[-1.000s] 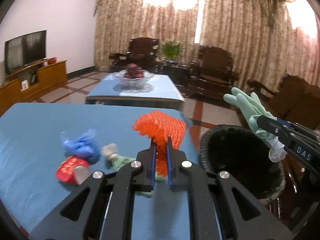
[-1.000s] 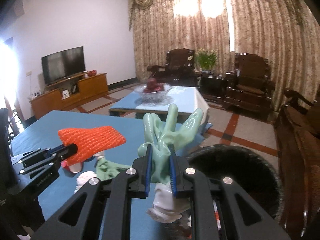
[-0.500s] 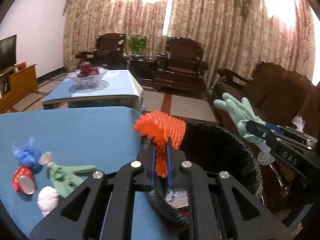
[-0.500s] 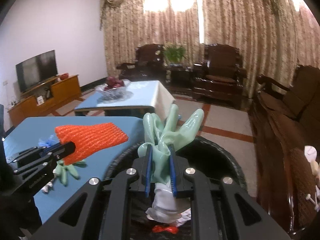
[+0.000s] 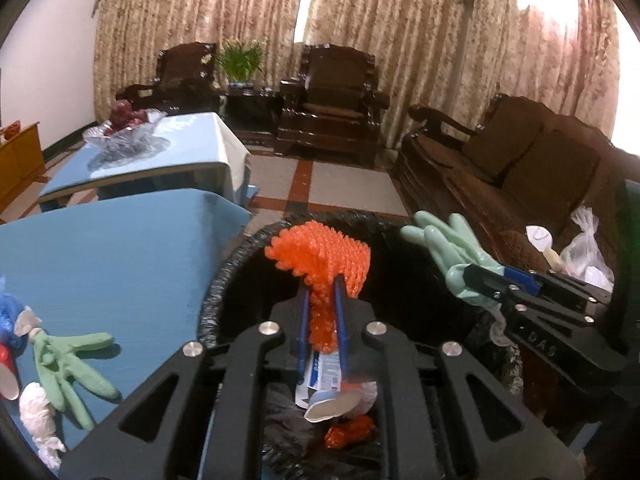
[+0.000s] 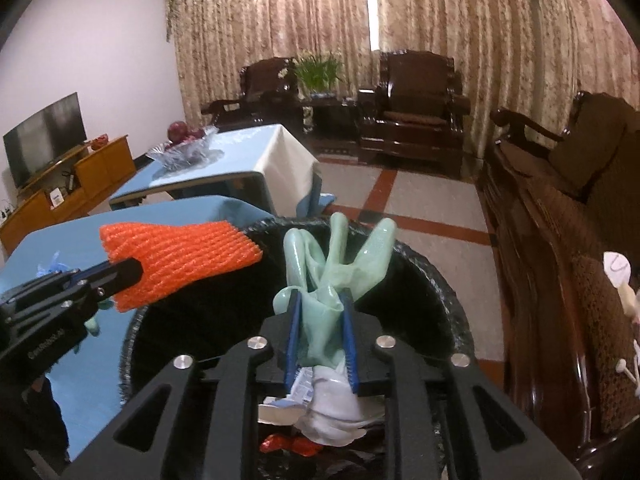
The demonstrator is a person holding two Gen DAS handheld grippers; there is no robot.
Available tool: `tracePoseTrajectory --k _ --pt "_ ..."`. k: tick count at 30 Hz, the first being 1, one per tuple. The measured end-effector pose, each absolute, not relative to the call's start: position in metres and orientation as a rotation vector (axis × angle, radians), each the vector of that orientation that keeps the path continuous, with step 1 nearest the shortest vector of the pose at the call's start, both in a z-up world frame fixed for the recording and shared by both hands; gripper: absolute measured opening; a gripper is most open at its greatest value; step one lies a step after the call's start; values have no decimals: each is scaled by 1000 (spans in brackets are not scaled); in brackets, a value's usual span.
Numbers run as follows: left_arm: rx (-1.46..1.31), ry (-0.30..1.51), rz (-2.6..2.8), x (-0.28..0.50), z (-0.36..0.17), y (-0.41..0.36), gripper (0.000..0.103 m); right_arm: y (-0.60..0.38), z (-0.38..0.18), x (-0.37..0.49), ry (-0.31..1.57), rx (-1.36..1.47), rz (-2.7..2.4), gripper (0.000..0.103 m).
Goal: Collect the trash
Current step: 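Carry the net and glove over the bin and open both tools, then move the left tool back to the table and grasp the white tissue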
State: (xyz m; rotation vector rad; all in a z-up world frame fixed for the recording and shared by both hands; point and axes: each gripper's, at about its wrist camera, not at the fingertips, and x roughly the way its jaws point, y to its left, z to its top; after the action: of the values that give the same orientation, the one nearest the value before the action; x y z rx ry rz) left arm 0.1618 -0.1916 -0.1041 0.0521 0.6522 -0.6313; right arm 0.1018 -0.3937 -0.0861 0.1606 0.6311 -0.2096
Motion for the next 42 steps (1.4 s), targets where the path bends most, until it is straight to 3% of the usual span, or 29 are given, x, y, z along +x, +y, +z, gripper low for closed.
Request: tracePoseTrajectory --k 3,4,5,6,8,10,17,23,34,42 --pt "41 671 -637 165 -109 -191 45 -398 -91 99 633 165 -232 36" --pt "33 672 -635 164 -109 -192 57 -399 -91 98 631 165 -250 52" --pt "27 672 -633 165 -109 -189 60 -400 -91 97 629 165 -261 64" --pt "25 674 -629 165 -110 -187 60 -401 -91 96 625 164 -265 67" --pt "20 681 -624 167 -109 -183 65 -401 -89 93 622 160 -272 86" --pt "7 678 -615 168 -106 -176 68 -397 -87 90 614 157 -280 92" --pt "19 609 -538 159 -86 -135 78 -375 -74 84 590 181 -257 97" --pt "29 580 -420 143 -80 -75 81 -334 -66 82 564 205 -211 97" --pt "36 628 -195 125 -96 40 82 -224 -66 100 555 100 -49 97" --pt "17 699 -130 126 -124 80 81 -180 -83 105 542 71 39 97"
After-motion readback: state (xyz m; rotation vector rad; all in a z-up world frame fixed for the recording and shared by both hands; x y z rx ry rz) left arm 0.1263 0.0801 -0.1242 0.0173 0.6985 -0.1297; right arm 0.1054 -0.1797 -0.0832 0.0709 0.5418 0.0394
